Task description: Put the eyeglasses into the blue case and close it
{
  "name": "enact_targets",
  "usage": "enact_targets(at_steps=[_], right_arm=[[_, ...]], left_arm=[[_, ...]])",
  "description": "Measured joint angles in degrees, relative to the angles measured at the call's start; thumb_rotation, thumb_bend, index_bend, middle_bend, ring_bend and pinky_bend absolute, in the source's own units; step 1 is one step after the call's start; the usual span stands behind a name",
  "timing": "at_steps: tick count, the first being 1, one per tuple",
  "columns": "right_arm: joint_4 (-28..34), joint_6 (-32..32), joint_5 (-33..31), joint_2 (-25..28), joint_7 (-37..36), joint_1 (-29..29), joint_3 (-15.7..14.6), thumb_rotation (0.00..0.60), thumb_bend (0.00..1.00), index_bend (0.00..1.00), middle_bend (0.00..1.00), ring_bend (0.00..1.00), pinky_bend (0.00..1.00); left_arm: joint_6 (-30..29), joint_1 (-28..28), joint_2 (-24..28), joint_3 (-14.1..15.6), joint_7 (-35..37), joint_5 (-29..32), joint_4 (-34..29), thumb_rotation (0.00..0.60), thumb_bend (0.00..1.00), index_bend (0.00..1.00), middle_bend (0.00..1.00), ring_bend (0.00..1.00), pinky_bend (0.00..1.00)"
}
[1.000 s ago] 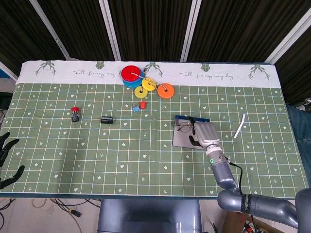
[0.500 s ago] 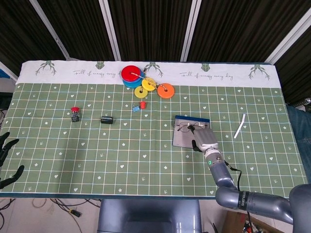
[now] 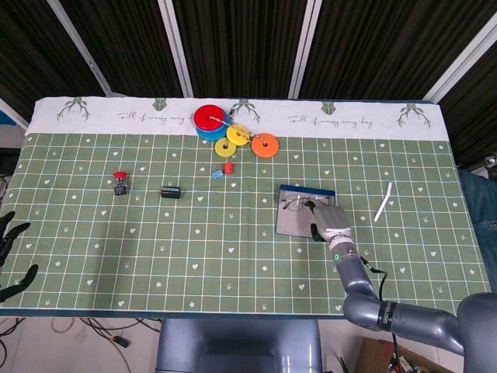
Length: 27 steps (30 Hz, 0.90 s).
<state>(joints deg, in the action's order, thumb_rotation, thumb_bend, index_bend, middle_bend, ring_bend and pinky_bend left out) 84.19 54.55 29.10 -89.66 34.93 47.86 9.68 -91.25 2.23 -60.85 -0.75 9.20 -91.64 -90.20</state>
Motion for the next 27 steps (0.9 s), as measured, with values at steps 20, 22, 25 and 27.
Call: enact_targets(at_steps=[20,22,25,27], right_arm=[[-6.7,-1.0,-2.9,-2.1,-0.5,1.2,1.6,0.6,0.69,0.12,0.85,0.96,1.0],[-6.9,-0.7,-3.0,-2.2,-0.7,1.1,1.8,0.6,0.69,0.12,0.85,0.96,1.0],[-6.8,-0.8,-3.0,-2.1,-0.9,0.9,1.9,0.6,0.69,0.11,0.85,0.96,1.0],[-6.5,-0.7,-2.9,-1.9,-1.2,0.7,2.0,0.6,0.66,0.11,0.84,0.96,1.0]], left_arm=[[0.5,0.1,0.3,0.2,0.1,0.1,-0.1,0.6,0.31,0.16,0.0,0.0,0.0],[0.5,0.1,0.3,0.2,0.0,0.0,-0.1,0.6,0.31,0.16,0.0,0.0,0.0],[0.6,0.1,0.4,0.3,-0.1,-0.1,-0.1,0.6,0.31,0.16,0.0,0.0,0.0],[0.6,0.1,0.4,0.3,-0.1,0.0,-0.1,0.6,0.31,0.16,0.0,0.0,0.0]])
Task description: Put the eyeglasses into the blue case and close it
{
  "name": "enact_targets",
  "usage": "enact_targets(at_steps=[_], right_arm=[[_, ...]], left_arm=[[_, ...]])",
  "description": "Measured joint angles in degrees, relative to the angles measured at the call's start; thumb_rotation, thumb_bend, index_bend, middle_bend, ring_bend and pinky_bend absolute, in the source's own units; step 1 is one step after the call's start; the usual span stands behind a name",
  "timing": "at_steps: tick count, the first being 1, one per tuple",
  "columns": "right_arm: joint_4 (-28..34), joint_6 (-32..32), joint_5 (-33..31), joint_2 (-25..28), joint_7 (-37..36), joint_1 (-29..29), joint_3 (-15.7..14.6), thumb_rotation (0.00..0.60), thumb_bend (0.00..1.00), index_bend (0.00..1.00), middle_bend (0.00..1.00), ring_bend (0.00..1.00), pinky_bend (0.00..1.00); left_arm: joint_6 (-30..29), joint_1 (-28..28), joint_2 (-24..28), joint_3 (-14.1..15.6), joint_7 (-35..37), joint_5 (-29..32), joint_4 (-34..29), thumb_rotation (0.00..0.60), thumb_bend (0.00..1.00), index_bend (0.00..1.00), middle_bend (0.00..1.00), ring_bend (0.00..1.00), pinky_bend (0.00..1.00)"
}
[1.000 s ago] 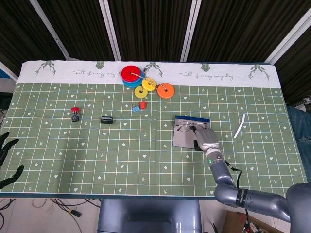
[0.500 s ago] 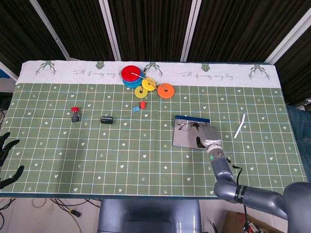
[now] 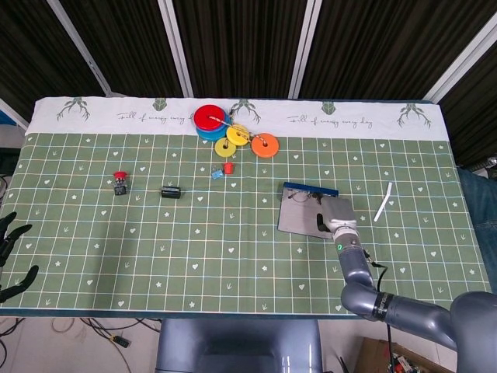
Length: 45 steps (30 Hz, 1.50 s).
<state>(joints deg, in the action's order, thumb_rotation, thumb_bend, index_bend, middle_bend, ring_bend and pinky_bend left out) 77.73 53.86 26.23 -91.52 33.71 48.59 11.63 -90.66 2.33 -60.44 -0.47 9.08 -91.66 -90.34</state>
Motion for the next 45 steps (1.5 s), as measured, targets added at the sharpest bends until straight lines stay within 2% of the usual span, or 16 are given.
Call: enact_targets(at_steps=[3,5,7,9,12,14,17,20,28,35,45], right_arm=[[1.3,0.4,0.8,0.7,-0.9,-0.5,0.2,0.6,0.53,0.1,0.79,0.91,0.98],[2.9,0.8,2.0,1.4,-1.8,-1.1,0.2,0.6,0.45,0.11,0.71,0.84,0.91],[4.8,1.4,3.8,2.3,-2.9,-1.8,0.2,0.6,0.4,0.11,0.6,0.75,0.78],[6.5,2.1,5.9,3.1,-3.9,-2.6,0.0,0.6,0.36,0.11,0.49,0.62,0.61],[9.2,3.4,10.0,4.2,-5.6,-4.0,-0.7,0.6,0.32,0.11,0.39,0.47,0.4],[10.7,4.2,12.8,4.8,-6.8,-5.0,-1.4,0.6,0.29,0.11,0.34,0.39,0.32],[11.6,4.9,16.2,5.1,-8.1,-6.3,-2.7,0.6,0.23,0.11,0.27,0.31,0.25],[10.9,5.6,18.4,4.5,-8.6,-7.0,-3.7,0.6,0.2,0.11,0.25,0.29,0.23],[5.7,7.9,23.4,0.3,-10.1,-8.5,-4.9,0.6,0.18,0.15,0.24,0.28,0.23],[0.9,10.7,27.4,-3.1,-10.2,-9.5,-5.3,0.6,0.18,0.18,0.24,0.29,0.23],[-3.7,11.4,30.4,-6.4,-11.5,-11.0,-5.0,0.6,0.18,0.18,0.24,0.29,0.23]], left_arm=[[0.1,0.0,0.0,0.0,-0.1,0.0,0.0,0.6,0.31,0.16,0.0,0.0,0.0],[0.2,0.0,0.0,0.1,-0.2,0.0,0.0,0.6,0.31,0.16,0.0,0.0,0.0],[0.2,0.0,0.0,0.1,-0.3,0.0,0.0,0.6,0.31,0.16,0.0,0.0,0.0],[0.2,0.0,0.0,0.1,-0.3,0.0,0.0,0.6,0.31,0.16,0.0,0.0,0.0],[0.2,0.0,-0.1,0.1,-0.4,0.0,-0.1,0.6,0.31,0.16,0.0,0.0,0.0],[0.3,0.0,-0.1,0.2,-0.5,0.0,-0.1,0.6,0.31,0.16,0.0,0.0,0.0],[0.3,0.0,-0.1,0.2,-0.6,-0.1,-0.1,0.6,0.31,0.16,0.0,0.0,0.0],[0.3,0.0,0.0,0.2,-0.6,0.0,-0.2,0.6,0.31,0.16,0.0,0.0,0.0],[0.6,0.1,0.1,0.2,-0.8,0.2,-0.2,0.6,0.31,0.16,0.0,0.0,0.0],[0.7,0.1,0.1,0.2,-0.9,0.2,-0.3,0.6,0.31,0.16,0.0,0.0,0.0],[0.8,0.1,0.2,0.3,-1.2,0.3,-0.4,0.6,0.31,0.16,0.0,0.0,0.0]])
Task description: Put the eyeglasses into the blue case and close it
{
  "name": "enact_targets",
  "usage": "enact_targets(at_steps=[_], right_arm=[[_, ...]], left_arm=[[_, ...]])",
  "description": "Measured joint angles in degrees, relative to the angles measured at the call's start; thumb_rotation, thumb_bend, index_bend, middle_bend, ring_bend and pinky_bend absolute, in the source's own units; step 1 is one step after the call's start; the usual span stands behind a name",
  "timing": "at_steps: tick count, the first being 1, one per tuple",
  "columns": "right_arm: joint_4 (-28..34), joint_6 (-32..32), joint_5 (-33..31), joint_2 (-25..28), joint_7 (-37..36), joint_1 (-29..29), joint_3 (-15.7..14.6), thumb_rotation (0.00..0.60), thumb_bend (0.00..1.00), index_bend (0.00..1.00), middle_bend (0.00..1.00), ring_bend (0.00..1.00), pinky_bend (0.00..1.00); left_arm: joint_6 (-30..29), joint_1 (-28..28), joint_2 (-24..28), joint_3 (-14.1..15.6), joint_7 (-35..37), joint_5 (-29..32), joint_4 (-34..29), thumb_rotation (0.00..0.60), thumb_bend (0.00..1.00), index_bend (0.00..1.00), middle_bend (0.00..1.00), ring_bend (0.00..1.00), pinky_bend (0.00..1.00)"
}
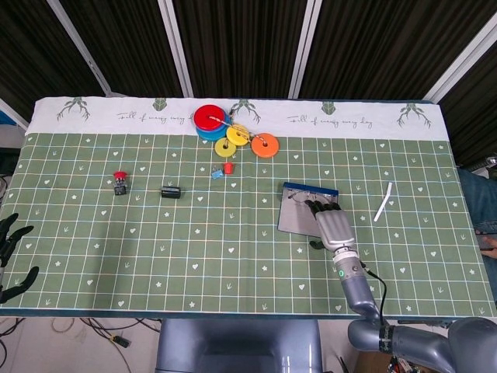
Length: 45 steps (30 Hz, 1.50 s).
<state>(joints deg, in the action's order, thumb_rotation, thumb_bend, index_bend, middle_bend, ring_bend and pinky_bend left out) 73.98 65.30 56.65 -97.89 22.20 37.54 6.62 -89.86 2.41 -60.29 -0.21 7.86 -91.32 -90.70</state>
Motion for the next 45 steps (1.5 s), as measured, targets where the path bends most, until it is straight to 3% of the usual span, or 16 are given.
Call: enact_targets(at_steps=[20,45], right_arm=[[-5.5,-0.5,2.7,-3.6,-1.8,-1.8,2.2,0.6,0.21,0.21,0.24,0.29,0.23],[-6.2,-1.9,3.7,-4.2,-2.1,-3.1,4.6,0.6,0.29,0.25,0.25,0.29,0.23]], left_arm=[[0.0,0.0,0.0,0.0,-0.2,0.1,0.0,0.6,0.31,0.16,0.0,0.0,0.0],[0.1,0.0,0.0,0.0,-0.3,0.1,0.0,0.6,0.31,0.18,0.0,0.0,0.0]])
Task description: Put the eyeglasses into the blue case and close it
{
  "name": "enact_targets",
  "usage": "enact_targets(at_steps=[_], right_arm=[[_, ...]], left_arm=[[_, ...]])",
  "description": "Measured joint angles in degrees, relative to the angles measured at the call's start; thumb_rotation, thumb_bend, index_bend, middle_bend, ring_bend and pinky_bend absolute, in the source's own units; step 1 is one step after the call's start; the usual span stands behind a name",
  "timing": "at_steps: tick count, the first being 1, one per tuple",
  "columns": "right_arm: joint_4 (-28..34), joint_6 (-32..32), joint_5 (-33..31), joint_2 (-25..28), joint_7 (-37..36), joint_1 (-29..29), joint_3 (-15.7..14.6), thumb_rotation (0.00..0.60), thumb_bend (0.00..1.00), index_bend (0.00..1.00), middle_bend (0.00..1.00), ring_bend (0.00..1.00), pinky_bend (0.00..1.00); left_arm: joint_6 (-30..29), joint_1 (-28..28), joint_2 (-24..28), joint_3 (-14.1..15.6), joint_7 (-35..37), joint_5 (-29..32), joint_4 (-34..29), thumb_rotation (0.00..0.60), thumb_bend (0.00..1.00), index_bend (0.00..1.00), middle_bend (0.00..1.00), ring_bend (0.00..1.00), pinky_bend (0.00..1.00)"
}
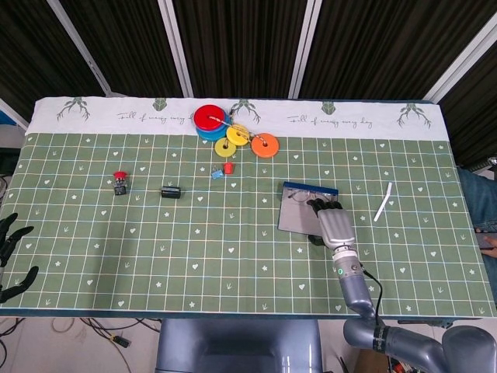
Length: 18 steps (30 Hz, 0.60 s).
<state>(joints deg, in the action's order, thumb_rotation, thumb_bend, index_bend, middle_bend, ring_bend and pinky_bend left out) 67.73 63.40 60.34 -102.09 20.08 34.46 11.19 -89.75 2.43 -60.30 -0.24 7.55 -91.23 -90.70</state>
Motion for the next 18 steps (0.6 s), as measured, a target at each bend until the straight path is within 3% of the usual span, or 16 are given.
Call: enact_targets(at_steps=[10,18], right_arm=[[-0.1,-0.9,-0.2,0.1,0.5,-0.4,0.4,0.6,0.3,0.26,0.25,0.29,0.23],[-1.4,-0.1,1.2,-0.5,1.6,-0.8,-0.5,0.6,0.38,0.29,0.26,0.29,0.23]], left_arm=[[0.0,0.0,0.0,0.0,0.0,0.0,0.0,0.6,0.31,0.18,0.0,0.0,0.0],[0.0,0.0,0.0,0.0,-0.1,0.0,-0.1,0.6,0.31,0.18,0.0,0.0,0.0]])
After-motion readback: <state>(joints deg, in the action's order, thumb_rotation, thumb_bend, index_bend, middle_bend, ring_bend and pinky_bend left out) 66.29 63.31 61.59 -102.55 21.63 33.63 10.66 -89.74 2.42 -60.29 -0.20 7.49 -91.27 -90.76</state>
